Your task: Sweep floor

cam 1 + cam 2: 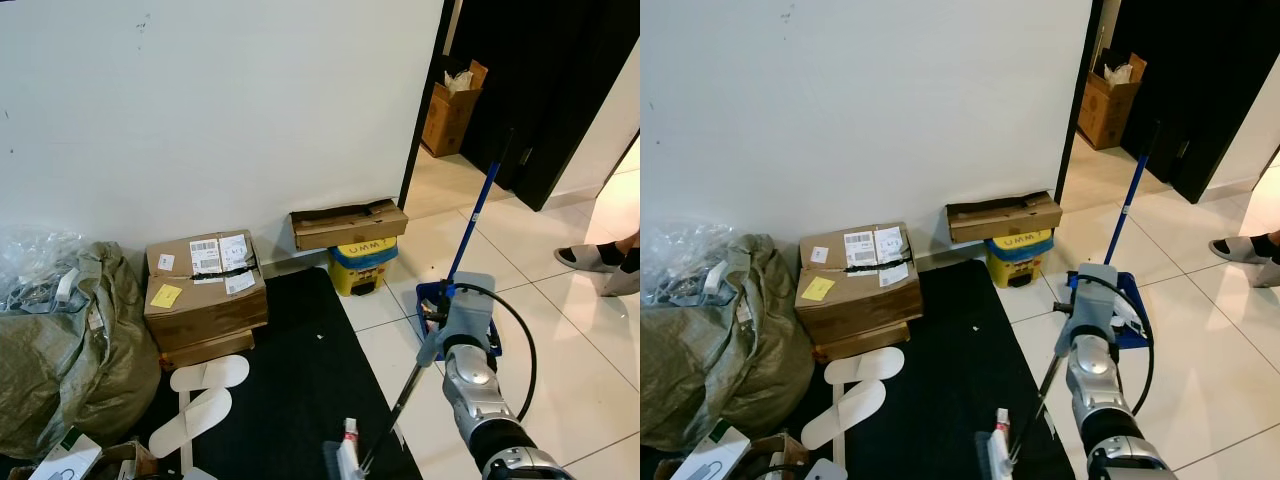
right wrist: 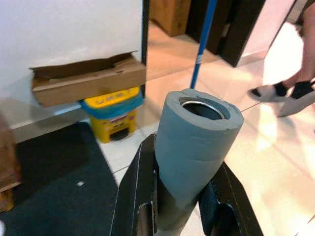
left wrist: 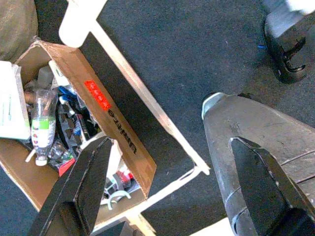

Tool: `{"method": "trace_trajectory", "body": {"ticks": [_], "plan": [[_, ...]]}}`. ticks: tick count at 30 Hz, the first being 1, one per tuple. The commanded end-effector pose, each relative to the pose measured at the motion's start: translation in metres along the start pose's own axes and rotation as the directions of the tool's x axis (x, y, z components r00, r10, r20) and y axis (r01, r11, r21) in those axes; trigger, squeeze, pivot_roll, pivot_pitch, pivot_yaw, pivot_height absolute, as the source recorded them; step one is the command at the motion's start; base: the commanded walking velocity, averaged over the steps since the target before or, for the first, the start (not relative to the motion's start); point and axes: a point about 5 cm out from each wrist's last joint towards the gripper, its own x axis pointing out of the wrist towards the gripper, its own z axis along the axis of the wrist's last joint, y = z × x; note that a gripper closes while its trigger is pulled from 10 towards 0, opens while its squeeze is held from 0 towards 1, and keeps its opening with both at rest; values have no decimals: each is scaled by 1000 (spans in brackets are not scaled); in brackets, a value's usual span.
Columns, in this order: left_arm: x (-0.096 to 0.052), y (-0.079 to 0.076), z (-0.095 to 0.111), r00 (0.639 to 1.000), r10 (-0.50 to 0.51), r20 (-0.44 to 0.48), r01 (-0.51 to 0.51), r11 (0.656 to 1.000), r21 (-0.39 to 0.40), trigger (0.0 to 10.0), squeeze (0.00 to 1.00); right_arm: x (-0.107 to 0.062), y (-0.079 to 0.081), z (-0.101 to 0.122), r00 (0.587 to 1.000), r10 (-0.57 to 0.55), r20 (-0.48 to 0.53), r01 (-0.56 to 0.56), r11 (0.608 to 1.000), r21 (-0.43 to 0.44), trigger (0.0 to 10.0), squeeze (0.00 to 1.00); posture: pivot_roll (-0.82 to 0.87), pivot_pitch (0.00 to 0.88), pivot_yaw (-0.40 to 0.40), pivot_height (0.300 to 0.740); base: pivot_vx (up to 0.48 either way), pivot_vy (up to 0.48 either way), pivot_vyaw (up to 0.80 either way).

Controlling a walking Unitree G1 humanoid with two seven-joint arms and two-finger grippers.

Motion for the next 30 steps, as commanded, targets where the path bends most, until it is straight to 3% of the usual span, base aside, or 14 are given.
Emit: {"method": "trace_trajectory", "body": {"ticks": [1,5,15,16,20,23,25,28,30], "plan": [[-2,-5,-10,999,-27,-41,27,1000,11,10000,0,4,-29,5,998,-50,50,57,987,-153,10000,0,-55,101,-18,740,0,0,0],[-2,-5,-10,999,-28,-41,28,1000,7,10000,0,7,-41,12,995,-59,85,75,979,-191,10000,0,-54,101,-21,740,0,0,0],[-3,-6,-13,999,-29,-45,29,1000,3,10000,0,11,-46,22,992,-11,128,39,975,-220,10000,0,-56,104,-24,740,0,0,0],[-4,-8,-16,998,-30,-53,30,1000,1,10000,0,12,-39,31,978,125,165,-91,976,-198,10000,0,-58,105,-25,740,0,0,0],[-5,-8,-18,998,-30,-57,30,1000,2,10000,0,11,-34,35,963,202,180,-176,973,-150,10000,0,-58,106,-25,740,0,0,0],[-5,-8,-18,998,-30,-60,30,1000,1,10000,0,8,-23,38,935,295,196,-291,955,-47,10000,0,-66,99,-23,740,0,0,0],[-5,-8,-18,998,-30,-60,30,1000,1,10000,0,8,-23,38,935,295,196,-291,955,-47,10000,0,-66,99,-23,740,0,0,0],[-3,-7,-14,998,-25,-58,25,1000,-7,10000,0,1,-8,39,867,454,207,-473,879,51,10000,0,-69,81,-24,740,0,0,0],[-3,-7,-13,998,-23,-57,23,1000,-12,10000,0,0,-5,38,848,493,196,-511,857,57,10000,0,-69,81,-24,740,0,0,0]]}}
